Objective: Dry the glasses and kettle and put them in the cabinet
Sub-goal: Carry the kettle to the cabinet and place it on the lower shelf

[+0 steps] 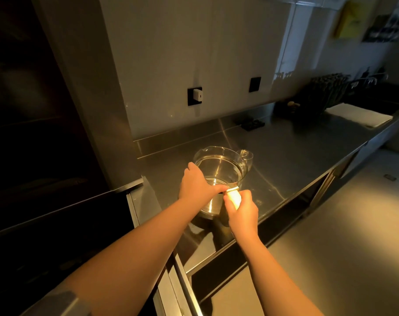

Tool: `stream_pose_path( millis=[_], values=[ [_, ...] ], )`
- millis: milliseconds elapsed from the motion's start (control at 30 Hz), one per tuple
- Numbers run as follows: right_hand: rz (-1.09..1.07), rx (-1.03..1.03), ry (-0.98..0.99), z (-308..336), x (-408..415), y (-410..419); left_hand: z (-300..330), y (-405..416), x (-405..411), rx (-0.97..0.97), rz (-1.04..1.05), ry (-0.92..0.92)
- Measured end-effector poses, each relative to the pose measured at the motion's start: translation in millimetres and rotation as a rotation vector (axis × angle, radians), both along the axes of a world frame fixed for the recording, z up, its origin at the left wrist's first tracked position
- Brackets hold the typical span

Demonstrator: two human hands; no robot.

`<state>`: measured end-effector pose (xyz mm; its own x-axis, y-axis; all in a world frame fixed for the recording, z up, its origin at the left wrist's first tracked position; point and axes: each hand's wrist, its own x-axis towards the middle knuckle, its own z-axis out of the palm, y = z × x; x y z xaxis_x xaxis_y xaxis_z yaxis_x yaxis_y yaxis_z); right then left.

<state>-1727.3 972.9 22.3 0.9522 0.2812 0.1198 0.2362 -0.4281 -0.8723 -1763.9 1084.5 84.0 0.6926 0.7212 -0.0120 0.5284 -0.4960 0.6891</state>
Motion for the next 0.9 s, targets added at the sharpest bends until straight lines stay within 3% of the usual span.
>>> stream_pose_path(
  millis=[367, 633, 900],
  values=[
    [-0.017, 0.133, -0.236, 106, -53, -26, 76, -29, -67, -0.062, -0.03, -0.53],
    [0.029, 0.183, -0.315, 157, -119, -46, 111, -48, -130, -0.033, -0.01, -0.751],
    [0.104, 0.199, -0.328, 167, -183, -56, 113, -60, -196, 0.037, 0.051, -0.859]
  ],
)
